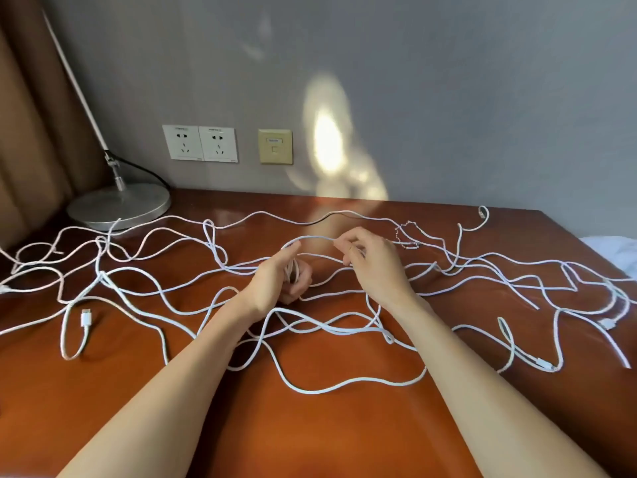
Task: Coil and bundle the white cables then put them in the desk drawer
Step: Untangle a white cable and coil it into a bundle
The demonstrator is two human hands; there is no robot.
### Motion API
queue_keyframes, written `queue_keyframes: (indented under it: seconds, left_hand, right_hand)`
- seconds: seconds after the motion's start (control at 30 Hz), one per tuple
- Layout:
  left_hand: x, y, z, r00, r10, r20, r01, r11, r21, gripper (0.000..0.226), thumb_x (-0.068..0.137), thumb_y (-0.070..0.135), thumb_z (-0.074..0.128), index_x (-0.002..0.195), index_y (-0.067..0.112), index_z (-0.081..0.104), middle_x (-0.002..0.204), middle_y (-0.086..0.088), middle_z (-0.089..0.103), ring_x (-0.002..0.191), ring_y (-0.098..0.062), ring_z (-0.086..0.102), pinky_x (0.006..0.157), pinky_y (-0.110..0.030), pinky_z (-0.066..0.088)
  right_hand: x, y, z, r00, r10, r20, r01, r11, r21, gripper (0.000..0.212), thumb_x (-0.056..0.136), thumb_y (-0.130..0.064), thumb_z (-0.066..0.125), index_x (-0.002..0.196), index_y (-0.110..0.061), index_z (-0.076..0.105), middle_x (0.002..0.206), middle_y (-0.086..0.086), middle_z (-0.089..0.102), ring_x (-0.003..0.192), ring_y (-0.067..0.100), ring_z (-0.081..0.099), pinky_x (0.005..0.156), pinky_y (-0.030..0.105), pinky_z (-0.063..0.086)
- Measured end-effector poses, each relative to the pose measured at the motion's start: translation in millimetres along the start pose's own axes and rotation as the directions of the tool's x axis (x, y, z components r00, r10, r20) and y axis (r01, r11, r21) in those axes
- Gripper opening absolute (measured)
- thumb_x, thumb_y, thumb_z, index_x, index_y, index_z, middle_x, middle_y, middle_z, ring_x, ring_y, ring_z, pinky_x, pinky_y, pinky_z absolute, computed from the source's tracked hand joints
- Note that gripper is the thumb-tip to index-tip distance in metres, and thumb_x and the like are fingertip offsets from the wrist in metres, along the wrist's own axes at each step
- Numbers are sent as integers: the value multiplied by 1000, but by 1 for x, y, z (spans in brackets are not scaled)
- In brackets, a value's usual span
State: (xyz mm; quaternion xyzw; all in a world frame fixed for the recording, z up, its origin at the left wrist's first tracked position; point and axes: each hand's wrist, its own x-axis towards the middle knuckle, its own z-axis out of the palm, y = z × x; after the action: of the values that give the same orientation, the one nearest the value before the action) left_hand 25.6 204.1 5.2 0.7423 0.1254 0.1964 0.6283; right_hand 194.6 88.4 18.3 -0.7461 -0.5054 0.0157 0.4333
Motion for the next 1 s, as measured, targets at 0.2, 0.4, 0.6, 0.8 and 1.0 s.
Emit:
queue_keyframes:
  seconds: [0.2, 0.4, 0.6, 0.8, 1.0]
  left_hand:
    - [2, 0, -9, 999, -33, -35, 11, 859, -511, 60, 94, 40, 26, 43, 10, 39, 54, -2, 18, 47, -12, 17, 47, -29, 9]
    - [-1, 2, -10, 989, -15, -145, -105, 617, -780, 54, 97, 32, 21, 49, 13, 39, 58, -4, 14, 47, -14, 13, 50, -31, 11]
    - [-1, -3, -13, 983, -77, -167, -155, 147, -977, 45, 103, 34, 22, 71, 13, 46, 66, 1, 28, 54, -14, 23, 55, -27, 23]
    - [5, -1, -30, 954, -204, -220, -235, -53, -970, 37, 103, 31, 39, 117, 4, 60, 75, -1, 34, 62, -15, 30, 67, -26, 29]
    - [8, 3, -33, 921, -236, -311, -287, 131, -949, 32, 95, 9, 48, 123, 3, 62, 71, -2, 34, 61, -14, 32, 69, -26, 35]
  right_hand:
    - [-17, -4, 3, 999, -9, 31, 2, 978, 207, 14, 103, -15, 61, 113, -16, 71, 88, -9, 71, 77, -3, 65, 66, 12, 49]
    - [-21, -5, 12, 985, -49, 164, 27, 990, 137, 13, 97, -17, 70, 108, -21, 74, 82, -3, 70, 66, 9, 63, 69, 17, 51]
    - [-27, -5, 4, 966, -17, 258, -26, 986, 164, 21, 98, -14, 67, 110, -29, 75, 85, -11, 70, 74, 9, 65, 77, 22, 58]
    - [-27, -10, 4, 963, -21, 268, -16, 991, 134, 14, 99, -24, 69, 111, -27, 76, 92, -15, 74, 89, 2, 70, 79, 22, 60]
    - [-28, -17, 10, 972, -59, 228, -9, 958, 286, 15, 99, -17, 69, 111, -19, 78, 88, -8, 76, 83, 6, 71, 77, 18, 56]
